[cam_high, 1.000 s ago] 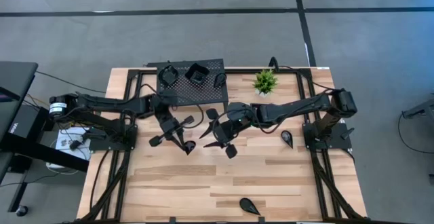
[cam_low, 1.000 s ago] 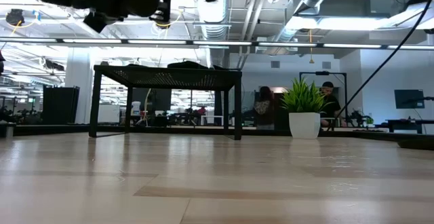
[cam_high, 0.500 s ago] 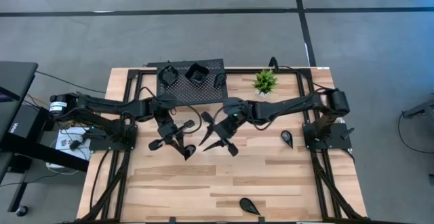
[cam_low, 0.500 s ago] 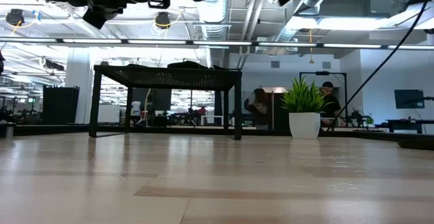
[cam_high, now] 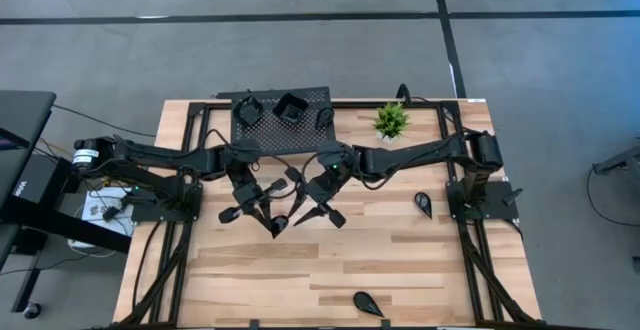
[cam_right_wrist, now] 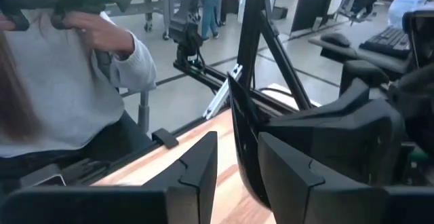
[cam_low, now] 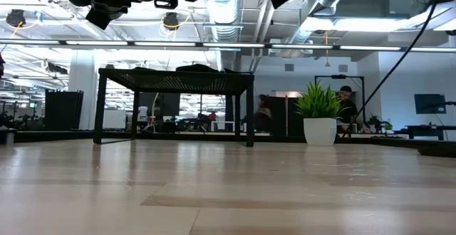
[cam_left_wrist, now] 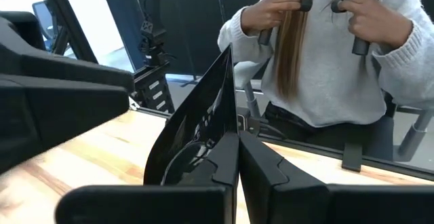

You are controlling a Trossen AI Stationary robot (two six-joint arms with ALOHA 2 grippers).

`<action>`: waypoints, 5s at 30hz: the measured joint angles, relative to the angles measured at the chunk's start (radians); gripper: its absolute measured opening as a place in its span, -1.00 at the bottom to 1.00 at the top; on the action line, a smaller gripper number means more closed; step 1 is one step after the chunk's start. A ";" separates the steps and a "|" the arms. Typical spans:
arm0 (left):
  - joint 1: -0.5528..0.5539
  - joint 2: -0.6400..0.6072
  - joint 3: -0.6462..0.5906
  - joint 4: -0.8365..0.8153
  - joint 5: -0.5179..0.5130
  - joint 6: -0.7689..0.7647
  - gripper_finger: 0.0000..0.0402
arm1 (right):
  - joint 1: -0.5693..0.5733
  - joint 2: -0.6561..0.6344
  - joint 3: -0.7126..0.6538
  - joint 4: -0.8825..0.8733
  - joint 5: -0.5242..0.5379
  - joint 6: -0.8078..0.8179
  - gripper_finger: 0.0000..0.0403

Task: Pick & Place Mini shaped plates
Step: Stack the black drop shaped plate on the top of the black drop shaped plates on the shelf

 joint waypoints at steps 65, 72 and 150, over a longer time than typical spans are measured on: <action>-0.015 0.000 -0.003 0.068 -0.051 -0.011 -0.95 | 0.032 -0.032 -0.001 -0.033 0.105 -0.114 -0.49; -0.015 0.000 -0.003 0.068 -0.051 -0.011 -0.95 | 0.035 -0.032 -0.001 -0.028 0.105 -0.115 -0.49; -0.021 -0.024 -0.004 0.086 -0.242 -0.053 -0.95 | 0.142 -0.093 -0.001 -0.139 0.435 -0.327 -0.49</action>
